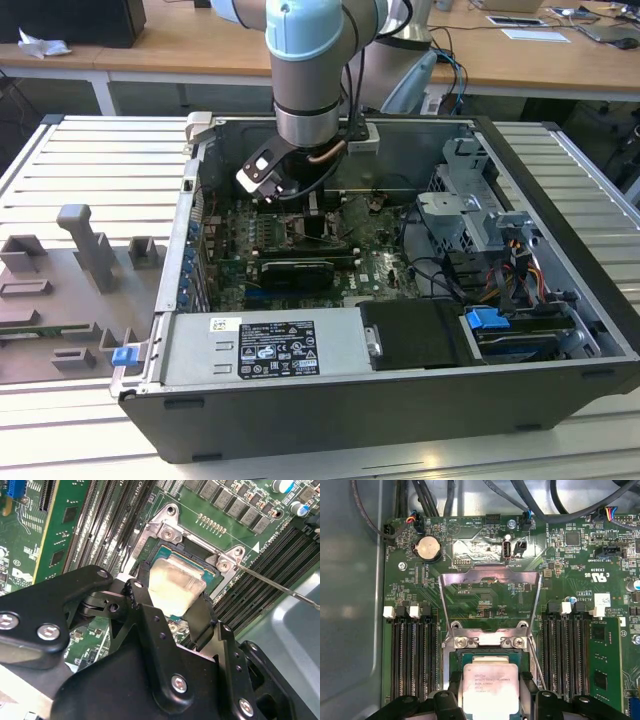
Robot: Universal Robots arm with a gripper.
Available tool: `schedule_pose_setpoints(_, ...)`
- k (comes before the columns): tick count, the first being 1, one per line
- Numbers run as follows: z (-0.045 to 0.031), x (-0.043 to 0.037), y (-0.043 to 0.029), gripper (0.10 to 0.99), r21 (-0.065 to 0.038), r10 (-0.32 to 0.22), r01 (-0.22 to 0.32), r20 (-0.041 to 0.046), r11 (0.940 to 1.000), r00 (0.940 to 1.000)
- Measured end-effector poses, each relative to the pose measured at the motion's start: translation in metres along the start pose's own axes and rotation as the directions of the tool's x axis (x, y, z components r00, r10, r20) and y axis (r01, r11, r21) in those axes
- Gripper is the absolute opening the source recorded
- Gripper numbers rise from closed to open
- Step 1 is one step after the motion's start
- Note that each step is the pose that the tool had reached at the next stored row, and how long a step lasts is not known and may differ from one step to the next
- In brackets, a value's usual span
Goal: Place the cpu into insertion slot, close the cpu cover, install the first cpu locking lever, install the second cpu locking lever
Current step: 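Place the cpu into insertion slot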
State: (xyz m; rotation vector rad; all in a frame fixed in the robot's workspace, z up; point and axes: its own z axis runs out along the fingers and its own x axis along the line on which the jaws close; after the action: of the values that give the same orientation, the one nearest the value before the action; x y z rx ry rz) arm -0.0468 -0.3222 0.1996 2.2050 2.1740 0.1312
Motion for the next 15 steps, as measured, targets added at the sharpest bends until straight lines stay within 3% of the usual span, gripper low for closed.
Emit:
schedule_pose_setpoints(2, 0.0001, 0.0000, 0.0000, 0.612, 0.000, 0.000, 0.000, -0.0001, 1.0000, 1.0000)
schedule_pose_setpoints(15, -0.0058, 0.0002, 0.0005, 0.612, 0.000, 0.000, 0.000, -0.0001, 1.0000, 1.0000)
